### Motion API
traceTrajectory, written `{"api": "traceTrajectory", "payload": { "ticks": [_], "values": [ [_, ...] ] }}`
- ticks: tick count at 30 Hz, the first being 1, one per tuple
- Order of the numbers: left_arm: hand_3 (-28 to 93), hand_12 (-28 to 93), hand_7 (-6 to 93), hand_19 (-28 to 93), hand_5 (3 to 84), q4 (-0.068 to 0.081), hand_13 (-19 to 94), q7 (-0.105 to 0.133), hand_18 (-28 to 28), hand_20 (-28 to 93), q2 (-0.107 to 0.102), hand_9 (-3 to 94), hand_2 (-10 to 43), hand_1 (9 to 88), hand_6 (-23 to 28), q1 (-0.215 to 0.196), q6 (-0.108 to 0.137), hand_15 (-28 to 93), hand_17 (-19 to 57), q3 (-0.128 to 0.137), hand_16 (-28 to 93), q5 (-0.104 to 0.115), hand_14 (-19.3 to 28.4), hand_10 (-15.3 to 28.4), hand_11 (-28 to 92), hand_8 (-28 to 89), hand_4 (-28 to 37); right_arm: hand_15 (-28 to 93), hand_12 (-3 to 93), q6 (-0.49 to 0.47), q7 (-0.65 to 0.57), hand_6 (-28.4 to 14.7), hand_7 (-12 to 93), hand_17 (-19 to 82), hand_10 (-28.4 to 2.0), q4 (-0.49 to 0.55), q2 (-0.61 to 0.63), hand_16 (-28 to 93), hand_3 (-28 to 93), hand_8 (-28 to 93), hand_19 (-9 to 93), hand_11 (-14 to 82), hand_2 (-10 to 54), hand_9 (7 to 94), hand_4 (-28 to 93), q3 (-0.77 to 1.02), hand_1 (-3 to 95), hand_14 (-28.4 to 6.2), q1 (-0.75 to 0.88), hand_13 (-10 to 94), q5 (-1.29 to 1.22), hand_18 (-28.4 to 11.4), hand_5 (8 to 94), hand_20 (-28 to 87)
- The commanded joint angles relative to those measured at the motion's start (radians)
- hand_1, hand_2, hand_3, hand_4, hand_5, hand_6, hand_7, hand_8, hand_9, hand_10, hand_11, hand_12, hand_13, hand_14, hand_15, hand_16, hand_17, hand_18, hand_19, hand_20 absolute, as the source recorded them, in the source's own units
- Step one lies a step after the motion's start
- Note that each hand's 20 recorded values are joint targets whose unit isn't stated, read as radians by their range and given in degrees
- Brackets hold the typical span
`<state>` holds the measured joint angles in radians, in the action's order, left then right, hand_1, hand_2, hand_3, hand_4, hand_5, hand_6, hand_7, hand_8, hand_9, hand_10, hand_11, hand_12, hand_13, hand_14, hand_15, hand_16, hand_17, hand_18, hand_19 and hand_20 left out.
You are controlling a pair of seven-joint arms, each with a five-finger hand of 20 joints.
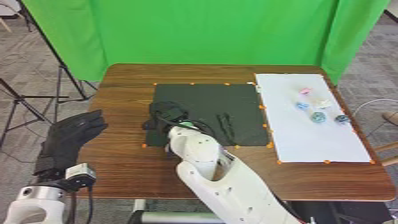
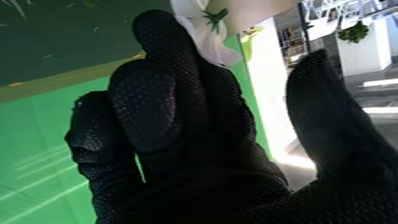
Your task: Arrange flowers
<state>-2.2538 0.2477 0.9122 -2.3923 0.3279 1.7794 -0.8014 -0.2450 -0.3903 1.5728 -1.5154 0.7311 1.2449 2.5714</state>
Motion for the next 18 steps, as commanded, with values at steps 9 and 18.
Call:
{"api": "traceTrajectory", "payload": {
  "ticks": [9, 18],
  "values": [
    [84, 10, 15.1, 57, 49.9, 0.002, 28, -0.030, 21.4, 15, 0.012, 40.9, 6.6, 28.9, 15.0, 0.009, -0.023, 58, -9.2, -0.001, -11, -0.016, 28.0, 21.9, 36, -9, -11.2, 72, 18.8, 0.070, 0.003, -4.8, 21, 42, -15.9, -0.013, 0.014, 22, 76, -11, 93, 27.7, 29.5, 78.8, -28, -0.014, 24.2, -11.9, -0.001, 70, 0.029, -21.2, 75.1, 29],
    [84, 10, 15.2, 57, 49.9, 0.003, 28, -0.033, 21.4, 14, 0.010, 41.0, 6.5, 29.0, 15.0, 0.014, -0.026, 58, -9.2, -0.004, -11, -0.018, 28.0, 21.9, 36, -9, -11.3, 69, 19.3, 0.113, 0.016, -2.2, 25, 45, -13.0, -0.022, 0.015, 23, 78, -1, 93, 28.1, 12.6, 83.1, -28, -0.019, 40.0, -7.7, -0.005, 74, 0.070, -19.7, 77.7, 28]
  ]
}}
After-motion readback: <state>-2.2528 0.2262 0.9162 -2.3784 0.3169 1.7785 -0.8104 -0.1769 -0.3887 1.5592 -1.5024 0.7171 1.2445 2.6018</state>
